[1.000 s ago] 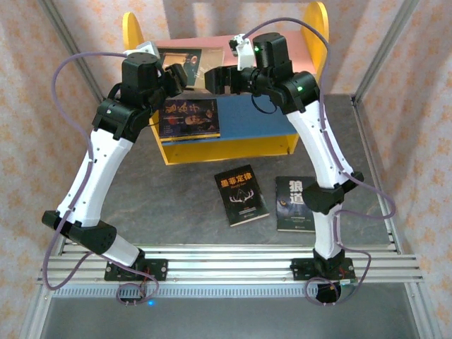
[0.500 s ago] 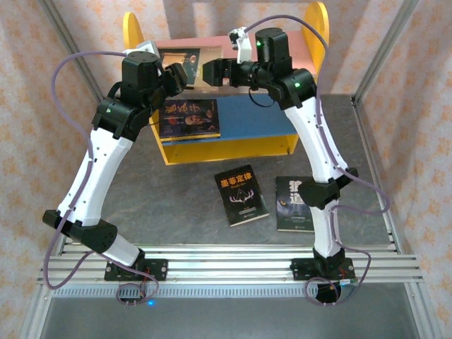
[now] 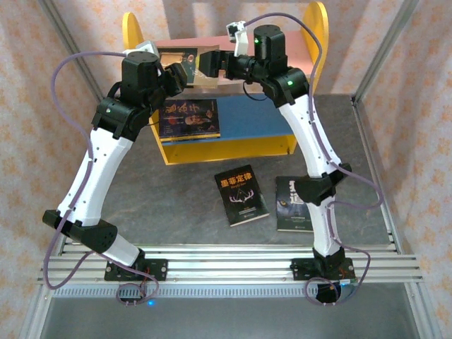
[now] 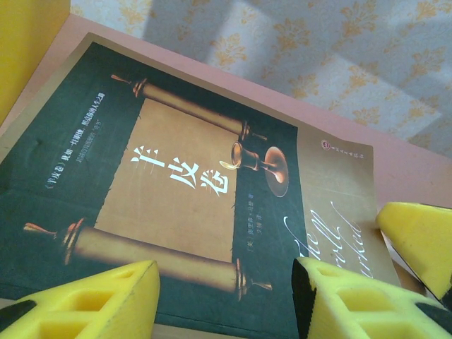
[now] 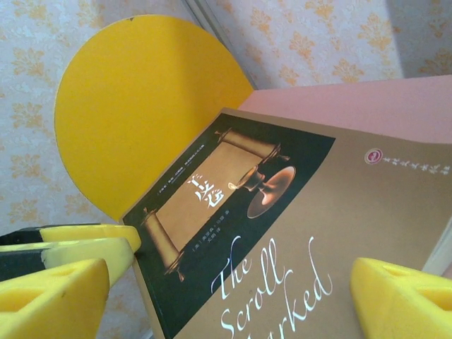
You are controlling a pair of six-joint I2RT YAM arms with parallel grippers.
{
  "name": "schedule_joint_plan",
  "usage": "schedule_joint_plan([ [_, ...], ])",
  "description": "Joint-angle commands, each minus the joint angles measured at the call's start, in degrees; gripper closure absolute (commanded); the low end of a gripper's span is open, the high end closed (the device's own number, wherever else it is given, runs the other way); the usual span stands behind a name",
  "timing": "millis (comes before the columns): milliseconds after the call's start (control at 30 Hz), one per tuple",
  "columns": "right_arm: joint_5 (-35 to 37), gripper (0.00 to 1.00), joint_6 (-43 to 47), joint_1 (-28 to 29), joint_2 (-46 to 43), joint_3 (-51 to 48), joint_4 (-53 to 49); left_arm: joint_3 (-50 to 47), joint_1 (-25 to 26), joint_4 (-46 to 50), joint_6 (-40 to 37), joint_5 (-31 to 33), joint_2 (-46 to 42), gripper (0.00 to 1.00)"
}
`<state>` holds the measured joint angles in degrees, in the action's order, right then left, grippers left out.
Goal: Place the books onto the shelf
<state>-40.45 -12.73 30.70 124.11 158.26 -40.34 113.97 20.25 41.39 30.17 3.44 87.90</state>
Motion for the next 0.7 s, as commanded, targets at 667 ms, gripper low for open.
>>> schedule_joint_plan([
  [667,-1.02,0.08,-2.60,-2.04,3.75,3.46,2.20,0.81,1.72,-0.03,0.83,2.30,1.65,0.47],
])
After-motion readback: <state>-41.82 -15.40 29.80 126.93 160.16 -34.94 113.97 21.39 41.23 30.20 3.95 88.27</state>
